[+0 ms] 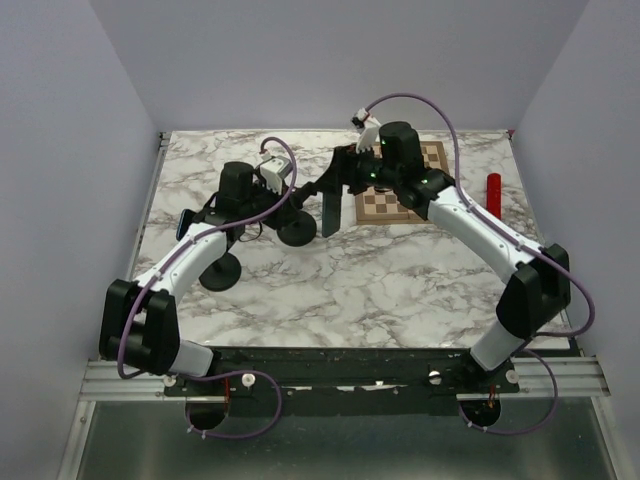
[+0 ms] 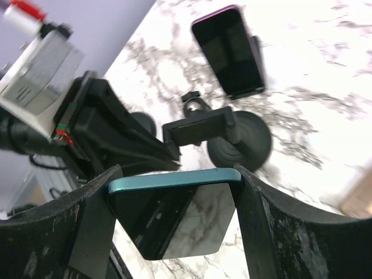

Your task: Remove the phone from the phone stand

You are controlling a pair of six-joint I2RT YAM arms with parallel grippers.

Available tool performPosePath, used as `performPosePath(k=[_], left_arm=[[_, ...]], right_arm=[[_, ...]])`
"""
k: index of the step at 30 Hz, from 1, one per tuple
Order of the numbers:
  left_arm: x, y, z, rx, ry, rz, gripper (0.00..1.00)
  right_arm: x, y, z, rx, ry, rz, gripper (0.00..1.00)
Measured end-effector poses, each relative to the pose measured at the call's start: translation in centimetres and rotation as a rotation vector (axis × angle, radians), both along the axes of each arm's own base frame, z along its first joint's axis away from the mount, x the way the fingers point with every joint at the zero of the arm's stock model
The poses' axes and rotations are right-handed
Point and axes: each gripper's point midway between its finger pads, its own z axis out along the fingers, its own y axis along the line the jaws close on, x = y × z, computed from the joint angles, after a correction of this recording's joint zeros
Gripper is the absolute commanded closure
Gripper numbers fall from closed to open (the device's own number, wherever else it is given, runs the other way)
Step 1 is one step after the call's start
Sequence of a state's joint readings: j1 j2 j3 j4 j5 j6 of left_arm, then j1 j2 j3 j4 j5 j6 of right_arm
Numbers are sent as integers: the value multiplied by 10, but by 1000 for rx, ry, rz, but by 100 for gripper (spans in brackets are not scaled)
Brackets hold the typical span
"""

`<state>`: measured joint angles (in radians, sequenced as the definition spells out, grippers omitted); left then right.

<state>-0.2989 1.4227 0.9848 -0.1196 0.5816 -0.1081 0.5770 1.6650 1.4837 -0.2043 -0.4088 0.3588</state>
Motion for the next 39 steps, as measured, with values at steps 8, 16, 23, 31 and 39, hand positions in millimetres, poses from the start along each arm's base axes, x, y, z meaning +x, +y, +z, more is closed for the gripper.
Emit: performPosePath(k=[8,16,23,31,39], left_arm=[[-12,10,63,-25,-155,77,45],[-37,27,122,-77,-340,154,12],[-57,37,150,-114,-468,226,8],[-64,48,165,-142,-532,280,8],[-66,45,166,-150,-534,278,8]], right_arm=[[-2,-83,-28,-240,44,-372,99],[-41,-165,-120,-602,232,-589,99],[-81,-199,-160,-753,355,-627,99],[-86,-221,-172,-832,377,-720,99],[-60,-270,-186,-675,498,-970,99]])
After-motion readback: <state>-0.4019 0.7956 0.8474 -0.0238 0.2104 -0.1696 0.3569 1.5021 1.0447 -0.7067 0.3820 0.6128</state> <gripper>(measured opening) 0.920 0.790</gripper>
